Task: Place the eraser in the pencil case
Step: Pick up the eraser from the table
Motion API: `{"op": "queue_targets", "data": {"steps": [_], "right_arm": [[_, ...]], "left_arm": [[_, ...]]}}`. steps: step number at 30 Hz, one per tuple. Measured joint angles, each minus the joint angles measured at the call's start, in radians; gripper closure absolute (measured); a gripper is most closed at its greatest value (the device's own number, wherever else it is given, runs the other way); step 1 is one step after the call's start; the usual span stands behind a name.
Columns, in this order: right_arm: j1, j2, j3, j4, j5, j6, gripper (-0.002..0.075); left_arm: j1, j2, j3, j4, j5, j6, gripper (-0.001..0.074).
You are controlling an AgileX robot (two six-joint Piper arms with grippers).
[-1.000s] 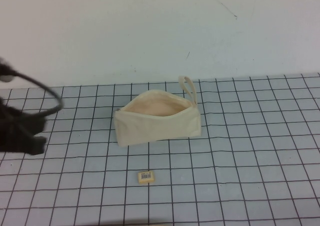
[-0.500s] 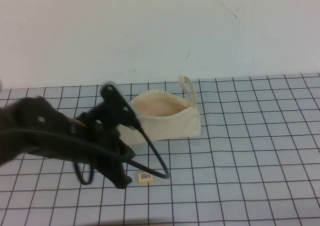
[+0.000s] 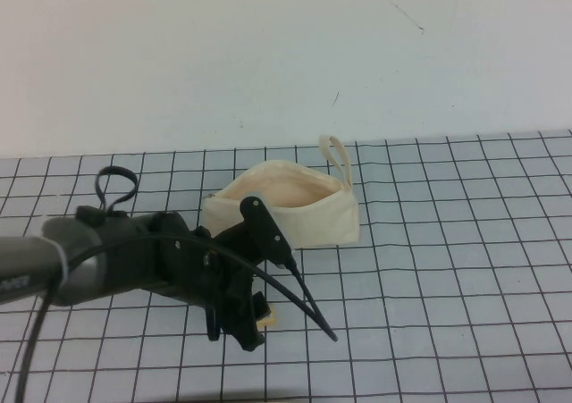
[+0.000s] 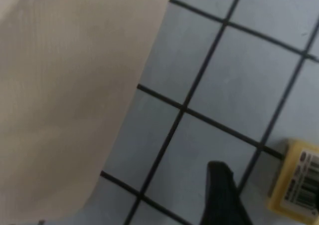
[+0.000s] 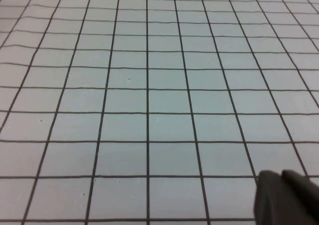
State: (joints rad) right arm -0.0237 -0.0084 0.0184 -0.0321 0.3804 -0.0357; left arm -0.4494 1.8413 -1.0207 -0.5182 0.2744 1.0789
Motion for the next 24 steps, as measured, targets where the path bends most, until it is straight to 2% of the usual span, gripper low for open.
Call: {"op": "queue_targets", "data": {"steps": [6, 15, 24], "right_arm": [[0.0, 0.0, 0.0, 0.0, 0.0, 0.0, 0.0727], [0.0, 0.0, 0.0, 0.0, 0.0, 0.0, 0.0727], [0.0, 0.0, 0.0, 0.0, 0.0, 0.0, 0.0727]], "left_arm": [[-0.001, 0.054, -0.021, -0.007, -0.072, 0.007, 0.0392], [-0.001, 0.057, -0.029, -0.013, -0.07, 0.016, 0.0412], [-0.001, 0.019, -0.119, 0.006, 0.158, -0.076, 0.0411]]}}
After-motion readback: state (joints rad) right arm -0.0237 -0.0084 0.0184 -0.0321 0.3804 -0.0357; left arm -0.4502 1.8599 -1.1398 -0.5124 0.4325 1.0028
